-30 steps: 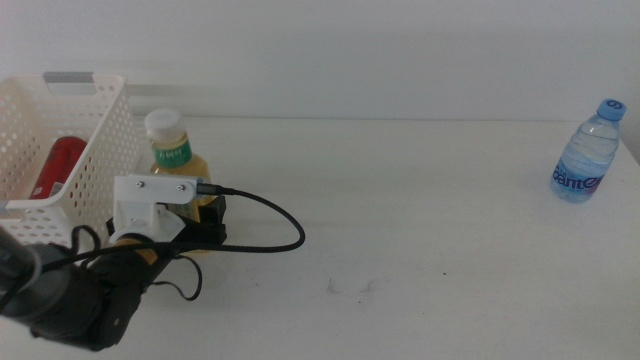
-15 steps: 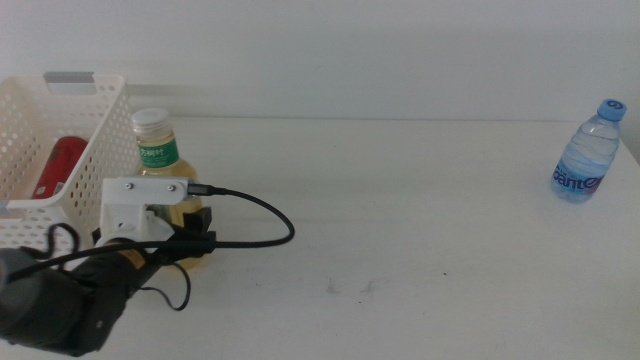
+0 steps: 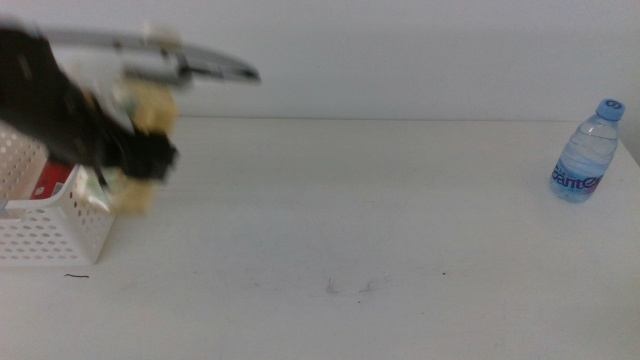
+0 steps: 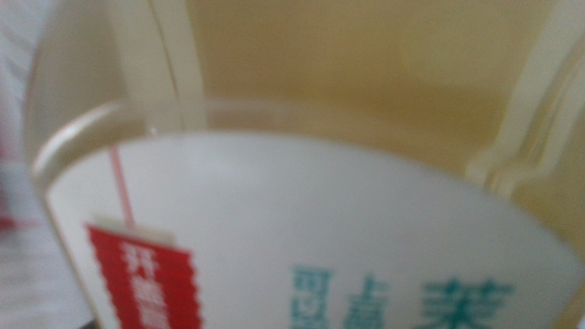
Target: Use arms to grab the bottles and put them into the dustbin to the left of the table.
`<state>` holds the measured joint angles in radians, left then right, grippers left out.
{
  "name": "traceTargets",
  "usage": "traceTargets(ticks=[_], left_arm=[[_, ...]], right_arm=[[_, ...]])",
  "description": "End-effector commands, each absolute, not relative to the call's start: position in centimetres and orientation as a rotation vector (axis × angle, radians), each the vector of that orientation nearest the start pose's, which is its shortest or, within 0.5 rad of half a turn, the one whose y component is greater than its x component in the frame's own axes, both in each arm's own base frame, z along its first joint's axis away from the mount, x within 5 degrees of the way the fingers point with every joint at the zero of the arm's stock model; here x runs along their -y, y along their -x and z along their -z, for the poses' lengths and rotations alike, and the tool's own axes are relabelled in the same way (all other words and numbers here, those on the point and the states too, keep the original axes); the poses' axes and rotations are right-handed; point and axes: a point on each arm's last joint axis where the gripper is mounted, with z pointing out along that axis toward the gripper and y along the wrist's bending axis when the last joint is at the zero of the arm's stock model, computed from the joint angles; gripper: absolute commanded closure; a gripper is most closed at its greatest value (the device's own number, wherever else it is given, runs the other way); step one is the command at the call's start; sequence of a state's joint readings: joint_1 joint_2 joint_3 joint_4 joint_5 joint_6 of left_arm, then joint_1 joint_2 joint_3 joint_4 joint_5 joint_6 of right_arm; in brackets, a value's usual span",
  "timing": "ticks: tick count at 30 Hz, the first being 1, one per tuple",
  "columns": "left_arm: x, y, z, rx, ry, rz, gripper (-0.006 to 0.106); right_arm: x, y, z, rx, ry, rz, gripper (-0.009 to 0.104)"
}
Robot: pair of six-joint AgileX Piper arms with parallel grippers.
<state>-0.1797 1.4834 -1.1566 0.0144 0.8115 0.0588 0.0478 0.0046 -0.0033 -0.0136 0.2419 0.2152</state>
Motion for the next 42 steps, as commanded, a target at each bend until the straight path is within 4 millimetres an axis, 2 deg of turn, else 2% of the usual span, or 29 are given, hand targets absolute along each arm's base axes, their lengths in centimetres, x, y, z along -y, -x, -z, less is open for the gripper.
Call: traceTargets(ticks=[1,5,8,10,13,16,18,20,21,23,26,27,30,33,38,42], left_arm=[[3.4,-31.7,-33.2,-2.586,-0.358,-0.055,0.102],[-1.4,-33.9,-36.5,-2.667,-0.222,-0.218,0.102],[-4.5,-35.6,-36.7,-2.679,-0.172,-0.238,0.102],[-6.3,-36.8,-35.4,-2.718,-0.134,-0.222,0.102],[-8.1,-38.4,-32.2,-2.788,-0.108,-0.205,0.102],[-8.8,-39.8,-29.2,-2.856,-0.116,-0.206,0.101],[-8.9,-40.6,-27.5,-2.882,-0.14,-0.204,0.096],[-9.0,-41.4,-25.8,-2.902,-0.15,-0.185,0.086],[-9.0,-41.7,-25.0,-2.913,-0.148,-0.172,0.078],[-8.9,-42.0,-23.9,-2.93,-0.151,-0.139,0.058],[-9.0,-42.2,-23.5,-2.942,-0.147,-0.141,0.018],[-9.0,-42.1,-23.8,-2.936,-0.12,-0.144,0.006],[-8.8,-41.5,-25.8,-2.906,-0.013,-0.133,0.007],[-8.3,-39.8,-29.3,-2.856,0.063,-0.111,0.007],[-6.3,-35.1,-34.0,-2.736,0.087,0.027,0.007],[-4.1,-29.6,-37.3,-2.55,0.001,0.127,0.007]], right_arm=[[-0.2,-5.5,-19.2,-1.713,-0.136,-0.17,0.025],[-0.2,-5.5,-19.2,-1.713,-0.136,-0.17,0.025],[-0.2,-5.5,-19.2,-1.713,-0.136,-0.17,0.025],[-0.2,-5.5,-19.2,-1.713,-0.136,-0.17,0.025],[-0.2,-5.5,-19.2,-1.713,-0.136,-0.17,0.025],[-0.2,-5.5,-19.2,-1.713,-0.136,-0.17,0.025],[-0.2,-5.5,-19.2,-1.713,-0.136,-0.17,0.025],[-0.2,-5.5,-19.2,-1.713,-0.136,-0.17,0.025],[-0.2,-5.5,-19.2,-1.713,-0.136,-0.17,0.025],[-0.2,-5.5,-19.2,-1.713,-0.136,-0.17,0.025],[-0.2,-5.5,-19.2,-1.713,-0.136,-0.17,0.025],[-0.2,-5.5,-19.2,-1.713,-0.136,-0.17,0.025],[-0.2,-5.5,-19.2,-1.713,-0.136,-0.17,0.025],[-0.2,-5.5,-19.2,-1.713,-0.136,-0.17,0.025],[-0.2,-5.5,-19.2,-1.713,-0.136,-0.17,0.025],[-0.2,-5.5,-19.2,-1.713,-0.136,-0.17,0.025]])
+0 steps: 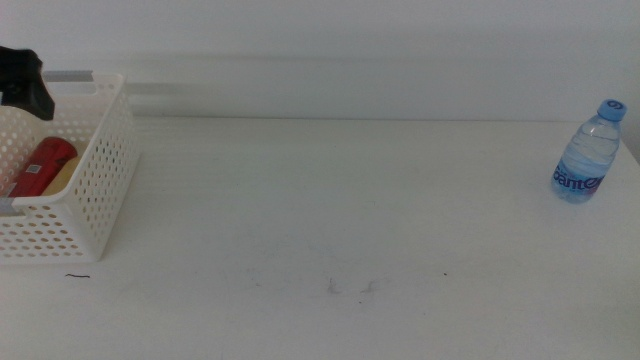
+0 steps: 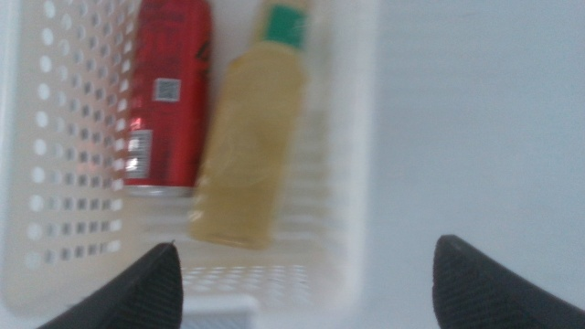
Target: Use arms to grab the bottles and put them into the dustbin to the left of the table.
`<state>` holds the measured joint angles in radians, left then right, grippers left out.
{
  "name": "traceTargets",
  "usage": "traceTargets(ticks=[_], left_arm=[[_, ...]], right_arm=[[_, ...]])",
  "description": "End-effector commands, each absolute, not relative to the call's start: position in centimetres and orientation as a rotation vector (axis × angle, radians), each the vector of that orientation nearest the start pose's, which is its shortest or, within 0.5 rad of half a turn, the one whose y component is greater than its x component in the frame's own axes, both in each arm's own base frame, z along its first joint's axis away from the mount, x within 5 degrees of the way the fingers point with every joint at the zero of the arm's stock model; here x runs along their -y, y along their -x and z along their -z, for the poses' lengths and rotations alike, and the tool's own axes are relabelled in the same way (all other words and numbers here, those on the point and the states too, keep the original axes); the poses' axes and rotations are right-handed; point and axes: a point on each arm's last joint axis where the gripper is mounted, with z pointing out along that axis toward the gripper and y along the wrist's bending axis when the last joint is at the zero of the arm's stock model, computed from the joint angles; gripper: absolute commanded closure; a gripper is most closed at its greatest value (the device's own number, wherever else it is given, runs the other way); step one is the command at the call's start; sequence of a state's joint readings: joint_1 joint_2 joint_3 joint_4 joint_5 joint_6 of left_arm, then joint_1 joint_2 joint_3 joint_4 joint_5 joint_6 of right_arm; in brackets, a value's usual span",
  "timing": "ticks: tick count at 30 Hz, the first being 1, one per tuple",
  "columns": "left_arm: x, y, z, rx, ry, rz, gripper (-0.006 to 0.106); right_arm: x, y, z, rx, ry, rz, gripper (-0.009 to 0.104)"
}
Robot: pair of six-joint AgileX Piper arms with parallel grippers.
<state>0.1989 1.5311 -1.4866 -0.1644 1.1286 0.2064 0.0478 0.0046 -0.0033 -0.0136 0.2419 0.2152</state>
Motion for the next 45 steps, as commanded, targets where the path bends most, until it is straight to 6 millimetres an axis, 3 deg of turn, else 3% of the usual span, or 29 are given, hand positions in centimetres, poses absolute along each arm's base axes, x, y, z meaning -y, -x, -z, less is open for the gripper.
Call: traceTargets(ticks=[1,5,10,13,17,24,42,45], left_arm=[[-3.5,-28.2,-37.9,-2.488,-0.039,0.151,0.007],[-1.2,-22.9,-39.7,-2.329,-0.274,0.226,0.007],[2.1,-17.3,-42.0,-2.185,-0.445,0.372,0.007],[4.8,-14.8,-42.8,-2.061,-0.576,0.37,0.007],[7.0,-12.7,-43.0,-2.066,-0.622,0.381,0.007],[9.1,-11.7,-43.3,-1.993,-0.723,0.43,0.007],[8.8,-11.9,-43.4,-1.97,-0.726,0.376,0.007],[9.0,-12.2,-44.2,-1.885,-0.689,0.393,0.007]], right_arm=[[-0.2,-5.5,-19.2,-1.713,-0.136,-0.17,0.025],[-0.2,-5.5,-19.2,-1.713,-0.136,-0.17,0.025],[-0.2,-5.5,-19.2,-1.713,-0.136,-0.17,0.025],[-0.2,-5.5,-19.2,-1.713,-0.136,-0.17,0.025],[-0.2,-5.5,-19.2,-1.713,-0.136,-0.17,0.025],[-0.2,-5.5,-19.2,-1.713,-0.136,-0.17,0.025],[-0.2,-5.5,-19.2,-1.713,-0.136,-0.17,0.025],[-0.2,-5.5,-19.2,-1.713,-0.136,-0.17,0.025]])
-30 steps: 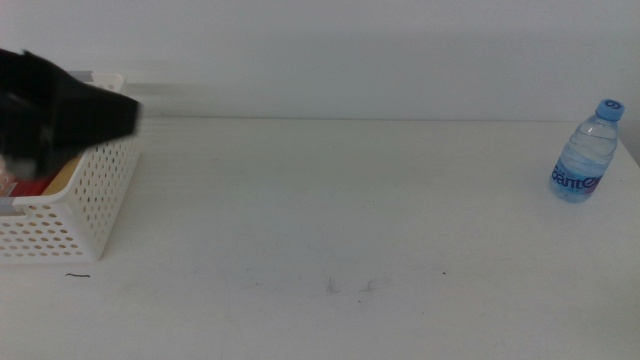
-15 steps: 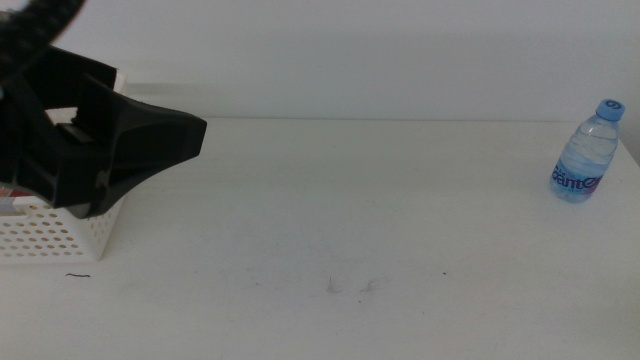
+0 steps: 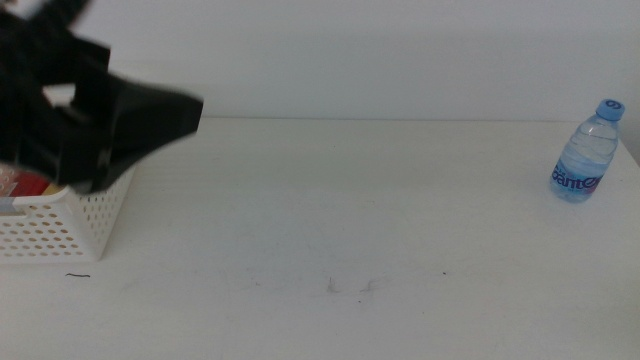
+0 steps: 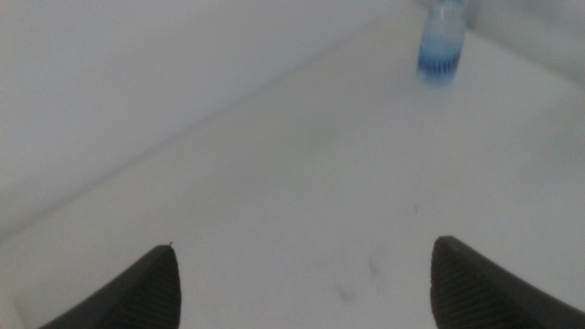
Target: Use arms to grab the bottles and put them into the dustbin to the left of the table.
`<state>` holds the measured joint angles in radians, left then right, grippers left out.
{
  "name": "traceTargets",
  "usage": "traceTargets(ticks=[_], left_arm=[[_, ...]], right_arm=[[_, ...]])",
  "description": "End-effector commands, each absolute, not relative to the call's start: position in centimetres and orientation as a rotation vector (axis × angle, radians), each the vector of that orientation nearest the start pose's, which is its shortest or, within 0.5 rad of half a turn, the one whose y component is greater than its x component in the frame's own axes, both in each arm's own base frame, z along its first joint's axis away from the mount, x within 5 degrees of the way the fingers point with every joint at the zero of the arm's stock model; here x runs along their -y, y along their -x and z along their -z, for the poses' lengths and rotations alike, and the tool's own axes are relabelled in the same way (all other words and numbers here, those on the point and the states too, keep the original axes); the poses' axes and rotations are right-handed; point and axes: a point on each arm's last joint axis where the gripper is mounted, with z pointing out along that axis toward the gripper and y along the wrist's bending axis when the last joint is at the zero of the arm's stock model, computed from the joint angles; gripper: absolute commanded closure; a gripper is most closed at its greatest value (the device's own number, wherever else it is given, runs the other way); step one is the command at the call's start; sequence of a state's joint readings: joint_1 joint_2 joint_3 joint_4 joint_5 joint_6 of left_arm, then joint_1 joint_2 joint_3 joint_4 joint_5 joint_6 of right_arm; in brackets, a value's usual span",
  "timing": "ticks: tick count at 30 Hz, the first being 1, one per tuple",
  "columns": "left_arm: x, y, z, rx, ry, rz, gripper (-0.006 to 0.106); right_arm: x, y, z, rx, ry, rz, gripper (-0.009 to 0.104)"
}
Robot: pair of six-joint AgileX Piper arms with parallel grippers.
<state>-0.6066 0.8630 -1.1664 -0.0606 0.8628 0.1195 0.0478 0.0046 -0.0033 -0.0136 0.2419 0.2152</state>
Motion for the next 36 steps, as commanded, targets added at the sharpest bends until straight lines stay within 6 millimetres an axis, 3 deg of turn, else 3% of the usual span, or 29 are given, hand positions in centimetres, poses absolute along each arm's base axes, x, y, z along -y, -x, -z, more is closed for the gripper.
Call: traceTargets(ticks=[1,5,15,22,25,32,36], left_arm=[[9.0,-12.2,-44.3,-1.883,-0.686,0.395,0.007],[9.1,-12.2,-44.9,-1.886,-0.689,0.41,0.007],[10.9,-14.3,-46.1,-1.92,-0.718,0.438,0.007],[10.8,-14.6,-46.4,-1.878,-0.707,0.403,0.007],[10.8,-14.6,-46.4,-1.876,-0.709,0.389,0.007],[10.8,-14.7,-46.4,-1.876,-0.709,0.387,0.007],[10.8,-14.7,-46.4,-1.876,-0.709,0.387,0.007]], right_arm=[[-0.2,-5.5,-19.2,-1.713,-0.136,-0.17,0.025],[-0.2,-5.5,-19.2,-1.713,-0.136,-0.17,0.025],[-0.2,-5.5,-19.2,-1.713,-0.136,-0.17,0.025],[0.0,-5.6,-19.5,-1.679,-0.074,-0.097,0.025],[-0.1,-5.8,-20.0,-1.646,-0.136,-0.162,0.025],[0.0,-8.9,-24.8,-1.761,-0.004,-0.001,0.025],[-0.5,-11.8,-25.1,-1.782,0.008,-0.057,0.025]])
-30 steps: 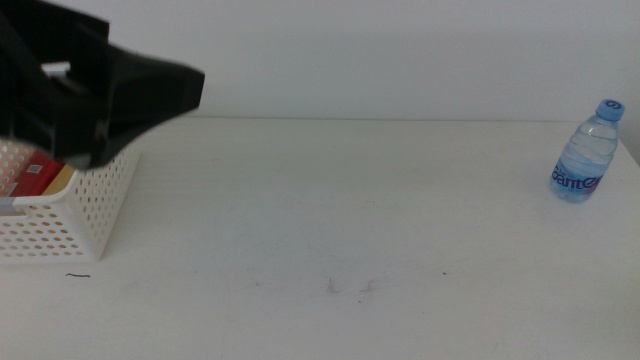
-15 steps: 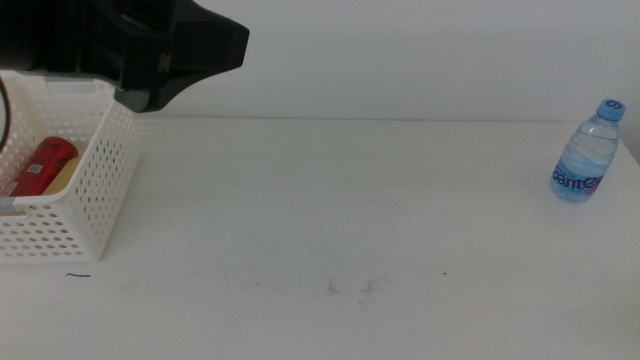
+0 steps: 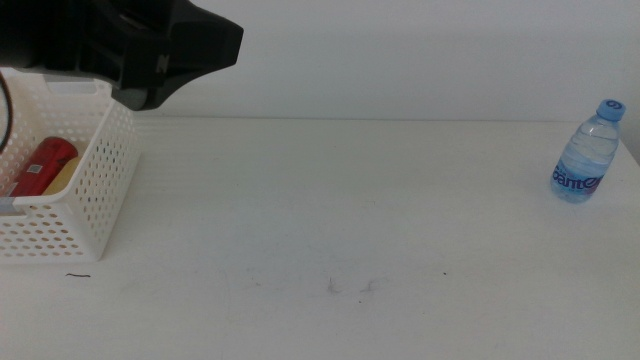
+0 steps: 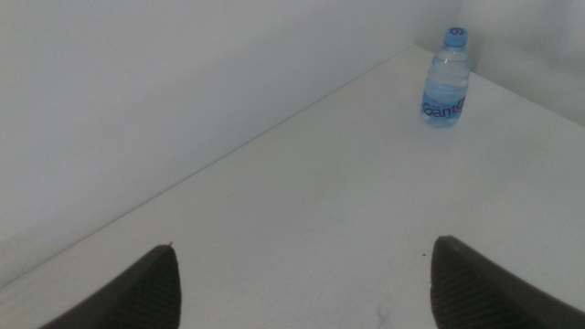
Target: Use arms to grab the bottles and put them into the dustbin to the left of the table.
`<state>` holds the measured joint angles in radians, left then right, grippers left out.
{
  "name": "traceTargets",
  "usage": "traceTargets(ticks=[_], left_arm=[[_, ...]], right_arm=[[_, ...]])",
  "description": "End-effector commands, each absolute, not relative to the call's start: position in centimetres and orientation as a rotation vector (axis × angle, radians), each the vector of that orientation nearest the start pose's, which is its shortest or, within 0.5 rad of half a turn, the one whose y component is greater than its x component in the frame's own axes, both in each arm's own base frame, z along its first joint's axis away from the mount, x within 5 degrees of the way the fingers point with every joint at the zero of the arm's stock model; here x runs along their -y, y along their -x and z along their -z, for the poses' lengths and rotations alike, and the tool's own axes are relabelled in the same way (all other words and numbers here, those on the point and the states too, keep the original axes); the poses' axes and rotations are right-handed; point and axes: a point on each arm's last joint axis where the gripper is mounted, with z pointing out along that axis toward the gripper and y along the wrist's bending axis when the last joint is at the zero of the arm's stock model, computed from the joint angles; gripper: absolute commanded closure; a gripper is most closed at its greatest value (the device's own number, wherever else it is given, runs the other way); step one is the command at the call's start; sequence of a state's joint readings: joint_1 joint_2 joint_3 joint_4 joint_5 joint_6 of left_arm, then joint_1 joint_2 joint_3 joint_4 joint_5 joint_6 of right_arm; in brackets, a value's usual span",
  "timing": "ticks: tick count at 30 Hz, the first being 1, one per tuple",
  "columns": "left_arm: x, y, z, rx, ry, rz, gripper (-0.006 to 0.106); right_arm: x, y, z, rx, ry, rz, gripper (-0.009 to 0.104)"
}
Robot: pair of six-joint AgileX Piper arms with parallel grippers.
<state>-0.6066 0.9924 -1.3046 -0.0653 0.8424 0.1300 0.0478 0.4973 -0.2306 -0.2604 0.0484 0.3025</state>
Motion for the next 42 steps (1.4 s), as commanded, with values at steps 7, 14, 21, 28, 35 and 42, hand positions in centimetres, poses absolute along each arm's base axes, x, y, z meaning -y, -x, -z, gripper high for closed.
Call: traceTargets(ticks=[7,14,21,28,35,42], left_arm=[[10.7,-14.7,-46.3,-1.875,-0.713,0.364,0.007],[10.4,-14.9,-46.3,-1.865,-0.718,0.319,0.007],[10.4,-15.0,-46.4,-1.86,-0.719,0.3,0.007],[10.4,-15.0,-46.4,-1.86,-0.719,0.3,0.007],[10.4,-15.0,-46.4,-1.86,-0.719,0.3,0.007],[10.4,-15.0,-46.4,-1.86,-0.719,0.3,0.007]], right_arm=[[-1.3,-15.3,-24.0,-1.773,0.012,-0.155,0.025],[-1.6,-17.3,-22.9,-1.766,0.022,-0.185,0.025],[1.0,-19.9,-20.8,-1.733,-0.129,0.131,0.027],[1.6,-24.4,-17.7,-1.774,-0.125,0.268,0.027],[1.4,-30.0,-14.8,-1.84,-0.115,0.277,0.027],[1.2,-33.9,-12.6,-1.86,-0.117,0.277,0.025]])
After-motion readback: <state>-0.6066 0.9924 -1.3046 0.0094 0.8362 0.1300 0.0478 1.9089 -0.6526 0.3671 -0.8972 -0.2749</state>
